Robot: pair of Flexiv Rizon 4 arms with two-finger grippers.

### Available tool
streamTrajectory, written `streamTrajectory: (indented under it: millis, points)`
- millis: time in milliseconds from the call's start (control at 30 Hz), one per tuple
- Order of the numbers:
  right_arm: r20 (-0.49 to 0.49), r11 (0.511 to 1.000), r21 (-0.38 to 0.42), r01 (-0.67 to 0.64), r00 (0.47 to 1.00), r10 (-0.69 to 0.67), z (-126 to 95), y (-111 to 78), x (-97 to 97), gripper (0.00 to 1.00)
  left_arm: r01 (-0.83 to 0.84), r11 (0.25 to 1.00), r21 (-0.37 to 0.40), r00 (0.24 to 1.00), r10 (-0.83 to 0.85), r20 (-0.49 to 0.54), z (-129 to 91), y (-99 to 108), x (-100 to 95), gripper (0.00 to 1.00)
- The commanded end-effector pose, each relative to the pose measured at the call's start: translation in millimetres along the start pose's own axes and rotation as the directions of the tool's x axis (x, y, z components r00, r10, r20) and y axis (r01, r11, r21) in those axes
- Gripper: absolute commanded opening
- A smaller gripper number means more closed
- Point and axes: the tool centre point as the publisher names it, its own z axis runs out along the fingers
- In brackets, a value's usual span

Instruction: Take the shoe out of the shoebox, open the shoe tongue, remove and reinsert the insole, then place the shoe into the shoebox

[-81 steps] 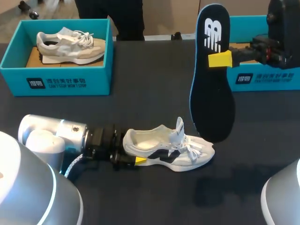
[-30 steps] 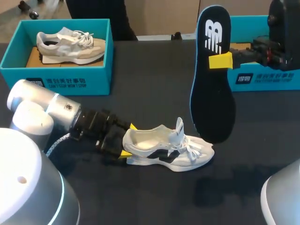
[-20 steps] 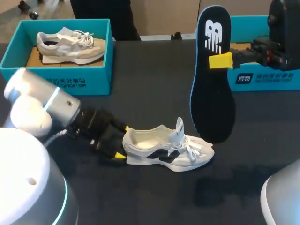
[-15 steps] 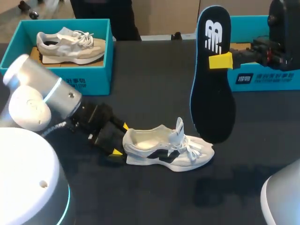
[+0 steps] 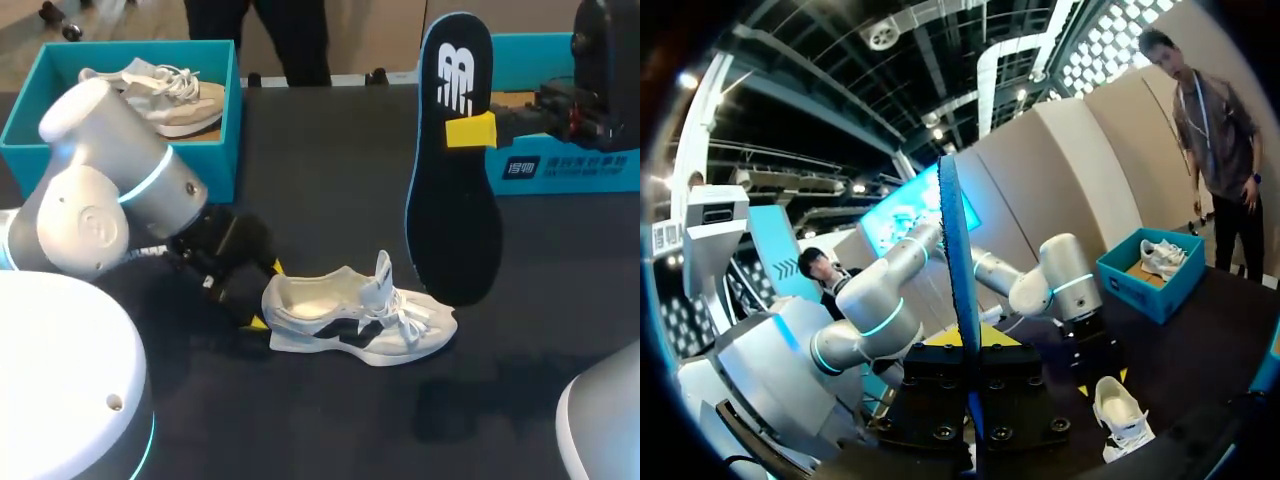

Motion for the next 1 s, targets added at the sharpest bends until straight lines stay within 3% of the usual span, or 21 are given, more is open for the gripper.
streamTrajectory:
  millis: [33,67,267,433,767,1000]
  points:
    - [-0.001,1.000,0.005,-0.002,1.000,0.002,2.2,2.1,-2.3,0.00,-0.045,0.970,-0.238,0.999,0.045,-0.007,-8.3,-11.7,6.3,1.00]
    - [-0.001,1.000,0.005,-0.002,1.000,0.002,2.2,2.1,-2.3,0.00,-0.045,0.940,-0.337,0.999,0.048,-0.001,-11.3,-12.6,6.1,1.00]
    - [-0.001,1.000,0.005,-0.002,1.000,0.002,2.2,2.1,-2.3,0.00,-0.008,0.872,-0.489,1.000,0.014,0.009,-19.6,-6.7,1.8,1.00]
    - [-0.001,1.000,0.005,-0.002,1.000,0.002,2.2,2.1,-2.3,0.00,0.040,0.845,-0.534,0.999,-0.050,-0.004,-15.8,-2.8,-9.3,1.00]
    - [-0.001,1.000,0.005,-0.002,1.000,0.002,2.2,2.1,-2.3,0.00,0.047,0.817,-0.575,0.996,-0.081,-0.034,-3.9,-4.1,-11.1,1.00]
    - [-0.001,1.000,0.005,-0.002,1.000,0.002,2.2,2.1,-2.3,0.00,0.056,0.822,-0.567,0.996,-0.089,-0.030,-16.8,-5.9,-9.9,1.00]
